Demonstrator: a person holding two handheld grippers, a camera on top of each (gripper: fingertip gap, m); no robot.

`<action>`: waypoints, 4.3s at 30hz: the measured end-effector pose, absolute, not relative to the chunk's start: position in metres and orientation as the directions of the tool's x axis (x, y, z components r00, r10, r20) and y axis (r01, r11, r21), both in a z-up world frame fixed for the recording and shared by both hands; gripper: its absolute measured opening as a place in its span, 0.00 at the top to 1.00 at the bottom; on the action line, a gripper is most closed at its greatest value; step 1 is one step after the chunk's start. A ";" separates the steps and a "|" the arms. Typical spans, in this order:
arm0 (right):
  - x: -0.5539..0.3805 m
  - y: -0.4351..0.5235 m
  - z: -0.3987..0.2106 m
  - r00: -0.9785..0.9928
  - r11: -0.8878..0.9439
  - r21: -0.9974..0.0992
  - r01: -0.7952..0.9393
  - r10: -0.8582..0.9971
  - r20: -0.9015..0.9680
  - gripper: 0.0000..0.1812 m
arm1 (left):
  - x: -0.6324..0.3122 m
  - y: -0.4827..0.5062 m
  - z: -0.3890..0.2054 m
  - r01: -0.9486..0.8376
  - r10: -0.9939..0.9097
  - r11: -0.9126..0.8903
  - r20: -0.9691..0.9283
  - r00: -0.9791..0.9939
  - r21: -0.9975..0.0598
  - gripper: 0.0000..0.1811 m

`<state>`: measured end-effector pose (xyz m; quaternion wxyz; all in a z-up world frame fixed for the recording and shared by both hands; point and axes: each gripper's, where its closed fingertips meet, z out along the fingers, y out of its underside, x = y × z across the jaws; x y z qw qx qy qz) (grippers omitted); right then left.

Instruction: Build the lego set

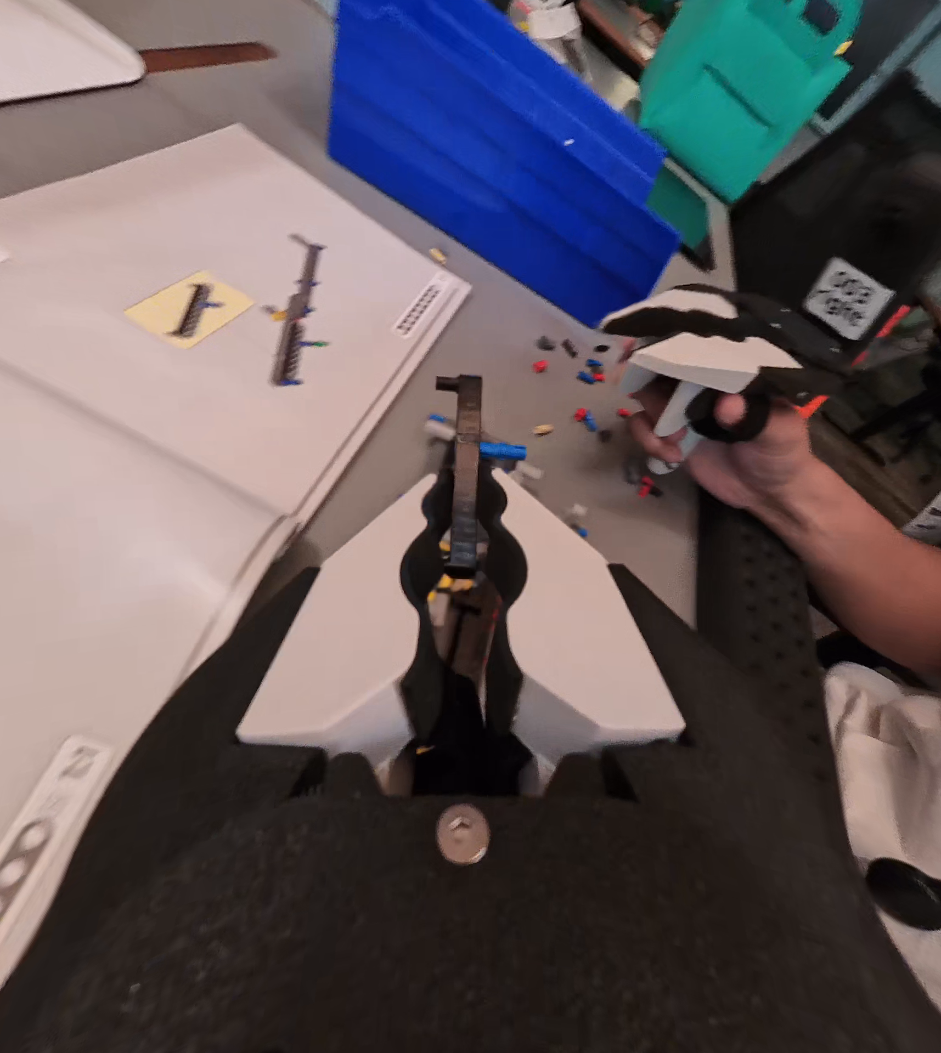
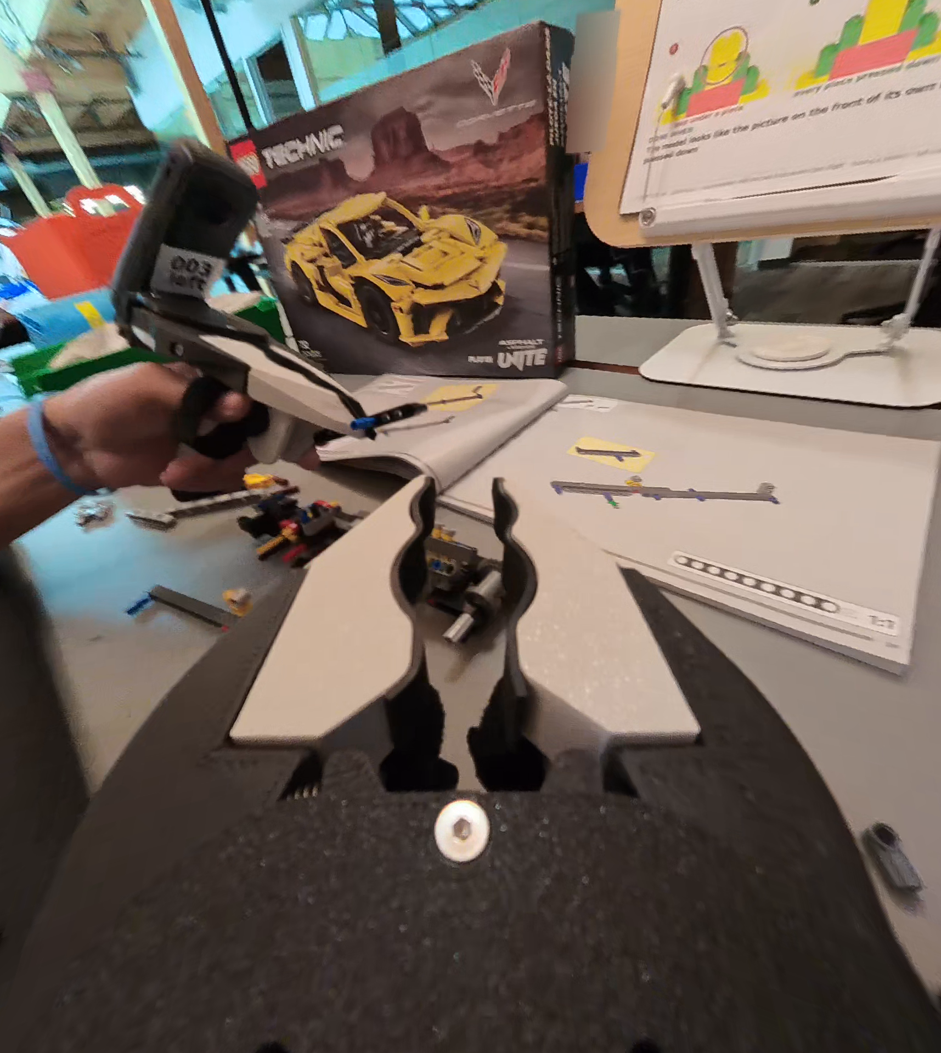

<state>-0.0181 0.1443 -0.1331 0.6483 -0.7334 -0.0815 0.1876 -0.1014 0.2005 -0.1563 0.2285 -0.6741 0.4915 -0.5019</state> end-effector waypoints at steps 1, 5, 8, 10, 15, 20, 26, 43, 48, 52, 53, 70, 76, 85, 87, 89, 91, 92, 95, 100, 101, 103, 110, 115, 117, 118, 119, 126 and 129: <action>-0.014 0.146 -0.139 0.932 -0.166 -0.981 -0.098 0.330 -0.149 0.90 | -0.104 0.209 -0.161 -0.440 -0.892 -0.422 0.450 0.047 -0.793 0.96; -0.001 0.151 -0.157 0.968 -0.244 -0.970 -0.015 0.239 -0.075 0.91 | -0.111 0.225 -0.170 -0.450 -0.889 -0.446 0.441 0.123 -0.774 0.96; 0.000 0.152 -0.164 0.976 -0.269 -0.963 0.030 0.217 -0.030 0.91 | -0.113 0.230 -0.173 -0.456 -0.896 -0.438 0.418 0.150 -0.775 0.96; -0.003 0.153 -0.164 0.973 -0.267 -0.962 0.047 0.231 -0.016 0.91 | -0.113 0.230 -0.173 -0.459 -0.898 -0.432 0.414 0.147 -0.776 0.96; -0.003 0.152 -0.157 0.972 -0.223 -0.973 0.059 0.236 0.005 0.92 | -0.114 0.231 -0.175 -0.468 -0.912 -0.406 0.384 0.147 -0.785 0.96; 0.000 0.153 -0.157 0.972 -0.222 -0.974 0.034 0.233 -0.019 0.93 | -0.113 0.230 -0.178 -0.485 -0.925 -0.375 0.353 0.141 -0.790 0.96; 0.002 0.152 -0.155 0.973 -0.217 -0.976 0.019 0.230 -0.033 0.94 | -0.112 0.227 -0.182 -0.506 -0.934 -0.351 0.334 0.128 -0.788 0.96; 0.000 0.152 -0.157 0.969 -0.223 -0.975 0.019 0.244 -0.037 0.95 | -0.115 0.225 -0.178 -0.537 -0.963 -0.261 0.251 0.094 -0.802 0.96; -0.004 0.153 -0.151 0.968 -0.194 -0.979 0.064 0.250 0.014 0.95 | -0.130 0.211 -0.161 -0.574 -0.991 -0.110 0.134 0.001 -0.811 0.96; -0.012 0.152 -0.150 0.961 -0.179 -0.977 0.116 0.269 0.064 0.95 | -0.160 0.170 -0.145 -0.576 -0.990 -0.074 0.128 -0.054 -0.814 0.96; -0.015 0.151 -0.149 0.958 -0.170 -0.977 0.125 0.278 0.074 0.95 | -0.169 0.157 -0.146 -0.586 -0.989 -0.064 0.129 -0.070 -0.808 0.96; -0.019 0.146 -0.144 0.956 -0.144 -0.983 0.114 0.287 0.069 0.95 | -0.194 0.074 -0.225 -0.794 -0.991 0.003 0.102 -0.081 -0.608 0.96; -0.025 0.147 -0.148 0.948 -0.155 -0.976 0.151 0.302 0.099 0.95 | -0.197 0.074 -0.237 -0.811 -0.994 0.020 0.075 -0.079 -0.585 0.96; -0.057 0.134 -0.144 0.889 -0.139 -0.975 0.173 0.447 0.093 0.94 | -0.205 0.082 -0.220 -0.764 -0.995 -0.042 0.096 -0.026 -0.643 0.79; -0.094 0.114 -0.153 0.774 -0.189 -0.953 0.237 0.629 0.068 0.92 | -0.221 0.088 -0.197 -0.708 -0.996 -0.043 0.082 -0.021 -0.705 0.77; -0.130 0.087 -0.175 0.617 -0.249 -0.899 0.359 0.787 0.028 0.88 | -0.243 0.101 -0.189 -0.693 -0.999 -0.037 0.041 0.010 -0.720 0.77; -0.157 0.071 -0.186 0.509 -0.230 -0.874 0.427 0.860 0.022 0.88 | -0.263 0.110 -0.203 -0.747 -1.000 0.001 -0.012 0.009 -0.665 0.75; -0.167 0.067 -0.189 0.470 -0.212 -0.866 0.454 0.882 0.031 0.89 | -0.268 0.113 -0.210 -0.763 -1.000 0.016 -0.025 0.000 -0.647 0.75; -0.171 0.072 -0.206 0.440 -0.199 -0.804 0.560 0.894 0.086 0.89 | -0.264 0.111 -0.222 -0.767 -0.999 -0.009 0.039 -0.020 -0.642 0.73; -0.180 0.076 -0.225 0.346 -0.147 -0.701 0.698 0.926 0.151 0.94 | -0.251 0.110 -0.231 -0.771 -0.997 0.033 0.037 -0.073 -0.636 0.73; -0.181 0.078 -0.230 0.335 -0.143 -0.675 0.724 0.928 0.163 0.94 | -0.249 0.110 -0.233 -0.775 -0.997 0.043 0.028 -0.078 -0.631 0.73; -0.188 0.081 -0.228 0.319 -0.115 -0.683 0.722 0.930 0.181 0.96 | -0.246 0.108 -0.235 -0.777 -0.995 0.055 0.026 -0.091 -0.627 0.73; -0.199 0.095 -0.228 0.340 -0.115 -0.680 0.725 0.917 0.207 1.00 | -0.239 0.110 -0.237 -0.761 -0.998 0.037 0.019 -0.065 -0.648 0.76; -0.203 0.103 -0.227 0.350 -0.066 -0.682 0.729 0.892 0.287 1.00 | -0.238 0.112 -0.236 -0.753 -0.999 0.027 0.013 -0.048 -0.657 0.79; -0.202 0.102 -0.226 0.364 -0.093 -0.685 0.723 0.894 0.263 0.97 | -0.237 0.113 -0.236 -0.748 -0.999 0.021 0.012 -0.039 -0.663 0.80; -0.202 0.098 -0.223 0.373 -0.124 -0.689 0.714 0.900 0.224 0.93 | -0.238 0.114 -0.236 -0.748 -0.999 0.022 0.005 -0.035 -0.663 0.79; -0.203 0.093 -0.219 0.366 -0.148 -0.693 0.705 0.914 0.177 0.89 | -0.240 0.114 -0.236 -0.751 -0.999 0.027 -0.003 -0.033 -0.660 0.79; -0.196 0.111 -0.194 0.273 -0.063 -0.651 0.756 0.935 0.227 0.78 | -0.242 0.113 -0.236 -0.751 -0.998 0.051 -0.015 -0.055 -0.658 0.79; -0.195 0.114 -0.214 0.180 -0.058 -0.578 0.814 0.971 0.155 0.75 | -0.241 0.112 -0.236 -0.749 -0.998 0.046 0.003 -0.063 -0.661 0.79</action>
